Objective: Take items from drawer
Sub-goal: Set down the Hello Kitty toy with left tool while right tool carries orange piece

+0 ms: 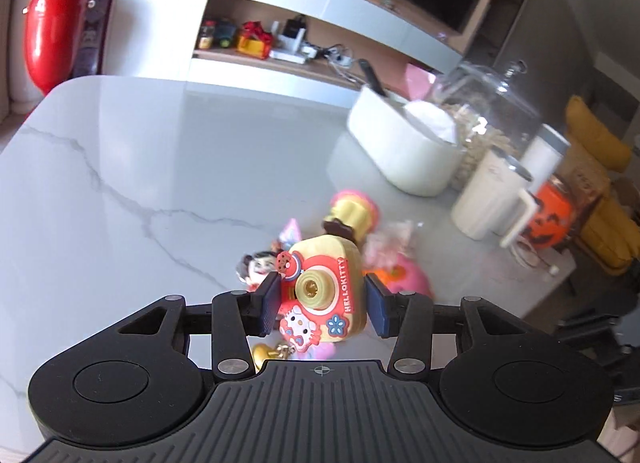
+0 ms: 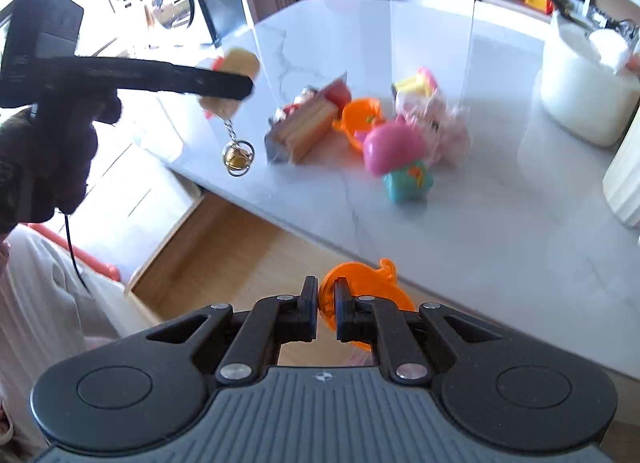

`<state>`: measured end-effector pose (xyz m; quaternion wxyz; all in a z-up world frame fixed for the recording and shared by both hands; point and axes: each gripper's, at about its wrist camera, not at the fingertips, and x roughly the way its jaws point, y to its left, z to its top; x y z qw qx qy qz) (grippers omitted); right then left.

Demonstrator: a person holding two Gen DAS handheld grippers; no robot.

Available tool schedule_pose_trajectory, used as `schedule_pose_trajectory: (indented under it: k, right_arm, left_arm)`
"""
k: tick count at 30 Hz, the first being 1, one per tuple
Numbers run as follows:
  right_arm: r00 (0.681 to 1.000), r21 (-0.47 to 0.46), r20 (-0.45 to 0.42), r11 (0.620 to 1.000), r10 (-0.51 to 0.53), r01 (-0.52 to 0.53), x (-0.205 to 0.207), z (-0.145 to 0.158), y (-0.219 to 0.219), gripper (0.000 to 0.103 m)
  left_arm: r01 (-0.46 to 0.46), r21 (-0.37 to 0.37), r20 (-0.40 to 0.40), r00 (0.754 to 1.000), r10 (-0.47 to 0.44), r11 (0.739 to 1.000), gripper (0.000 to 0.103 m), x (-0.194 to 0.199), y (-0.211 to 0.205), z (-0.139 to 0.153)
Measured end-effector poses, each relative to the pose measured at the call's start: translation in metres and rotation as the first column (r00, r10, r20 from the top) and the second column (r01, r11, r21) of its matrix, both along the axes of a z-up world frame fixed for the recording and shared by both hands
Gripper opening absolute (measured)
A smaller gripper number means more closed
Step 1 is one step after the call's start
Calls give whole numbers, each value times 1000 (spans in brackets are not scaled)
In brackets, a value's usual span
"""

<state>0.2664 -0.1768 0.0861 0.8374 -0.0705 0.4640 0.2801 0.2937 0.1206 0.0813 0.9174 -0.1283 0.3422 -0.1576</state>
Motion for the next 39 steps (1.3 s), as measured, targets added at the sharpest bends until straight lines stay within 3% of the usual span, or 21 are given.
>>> schedule_pose_trajectory:
  k: [4,9,12,14,18,23,25,27,29,33,37,39]
  right_arm:
    - [993,-17,97,998,-65,67,19,15,9,8]
    - [978,-53,207,998,-22,34,44,27,38,8]
    - [964,-83,266,996,-3,26,67,24,64,8]
    - [967,-65,254,997,-13,31,90,19,80,8]
    - [973,-72,229,996,-37,55,126,5,104,10]
    - [979,33,170,993,-116,112,139,9,84,47]
    - [974,52,189,992,-125,117,133,16,72,49]
    - [971,74,203,991,-125,112,121,26,54,49]
    - [969,85,213,991,-123,107,106,35,36,52]
    - [965,66,238,993,-112,99,58,38,-6,60]
    - [969,-5,219,993,-114,118,16,13,-45,68]
    - [970,-52,202,988,-133,146,1,-9,-63,68]
  left_arm:
    - [-94,-39,-29,995,93,995,50,27,13,-31]
    - [-167,-53,24,985,169,984,51,25,31,-30]
    - [-124,30,118,986,120,992,50,12,30,-19]
    - [-70,129,105,993,56,989,50,7,24,-21]
    - [-66,119,69,996,58,991,50,-4,36,-27]
    - [-105,76,115,989,96,992,50,-27,56,-11]
    - [-51,58,150,988,42,997,50,-36,51,-2]
    - [60,56,174,982,-69,997,50,-42,39,3]
    - [254,81,159,951,-264,964,50,-48,12,5]
    - [538,208,51,828,-559,817,50,-70,-61,-15]
    - [675,313,-168,731,-661,668,49,-84,-130,-66]
    - [700,323,-262,713,-651,637,49,-84,-152,-89]
